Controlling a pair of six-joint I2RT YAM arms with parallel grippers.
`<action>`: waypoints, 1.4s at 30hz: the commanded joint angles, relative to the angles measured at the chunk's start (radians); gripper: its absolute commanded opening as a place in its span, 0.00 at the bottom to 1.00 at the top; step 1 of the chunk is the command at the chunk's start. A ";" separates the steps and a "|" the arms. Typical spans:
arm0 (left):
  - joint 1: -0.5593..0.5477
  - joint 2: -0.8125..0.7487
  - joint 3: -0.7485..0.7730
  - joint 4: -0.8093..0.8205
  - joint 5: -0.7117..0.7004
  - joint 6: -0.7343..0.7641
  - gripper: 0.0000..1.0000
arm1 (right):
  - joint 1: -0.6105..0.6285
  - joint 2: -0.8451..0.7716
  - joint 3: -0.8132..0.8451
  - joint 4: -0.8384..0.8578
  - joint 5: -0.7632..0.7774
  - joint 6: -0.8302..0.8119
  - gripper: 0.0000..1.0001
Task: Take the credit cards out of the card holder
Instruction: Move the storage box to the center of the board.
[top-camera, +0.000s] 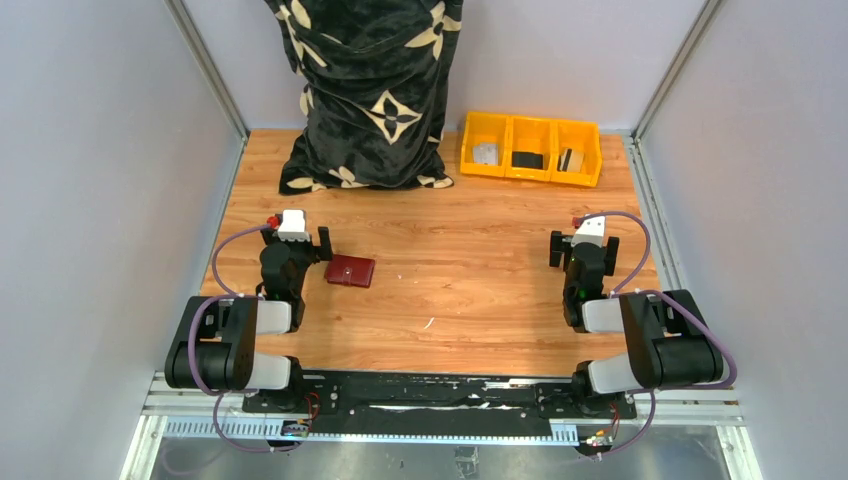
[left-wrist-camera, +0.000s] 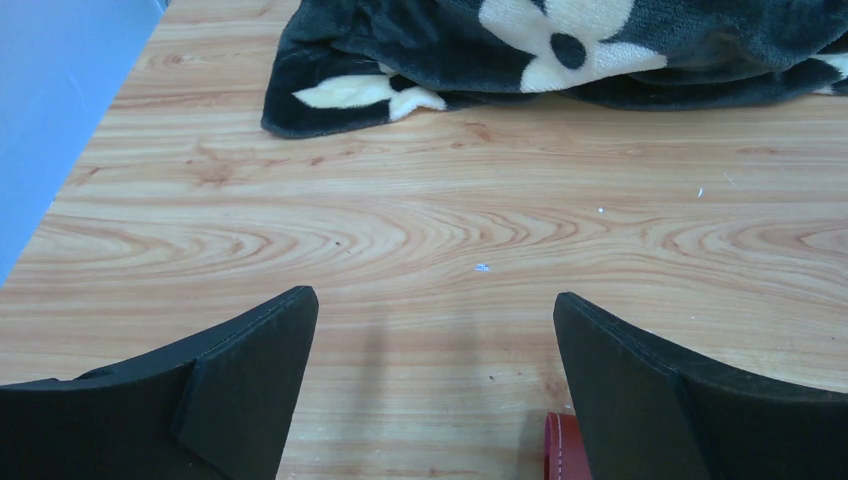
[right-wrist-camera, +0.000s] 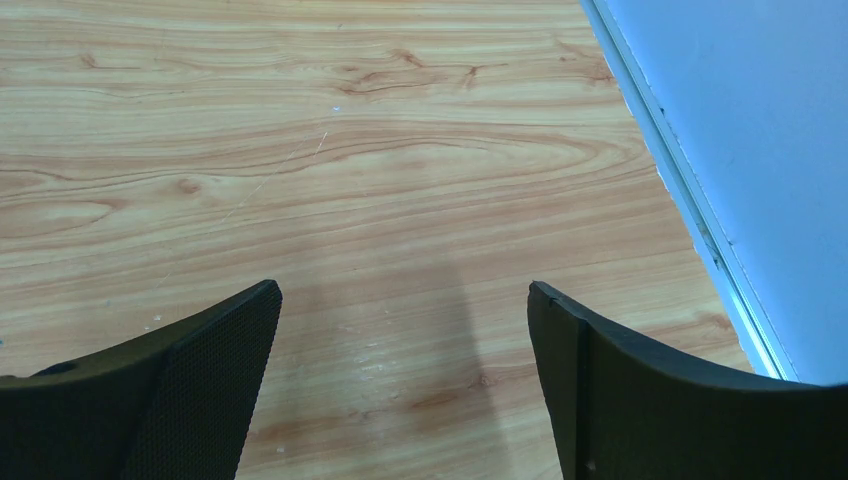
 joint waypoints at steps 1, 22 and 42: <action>-0.003 0.006 0.013 0.008 0.001 0.009 1.00 | -0.011 0.006 0.009 0.026 0.003 0.015 0.97; 0.012 -0.115 0.110 -0.255 0.042 0.004 1.00 | 0.010 -0.228 0.376 -0.789 0.126 0.232 0.97; 0.111 -0.190 0.747 -1.300 0.162 -0.073 1.00 | -0.103 0.233 1.073 -1.111 -0.224 0.364 0.90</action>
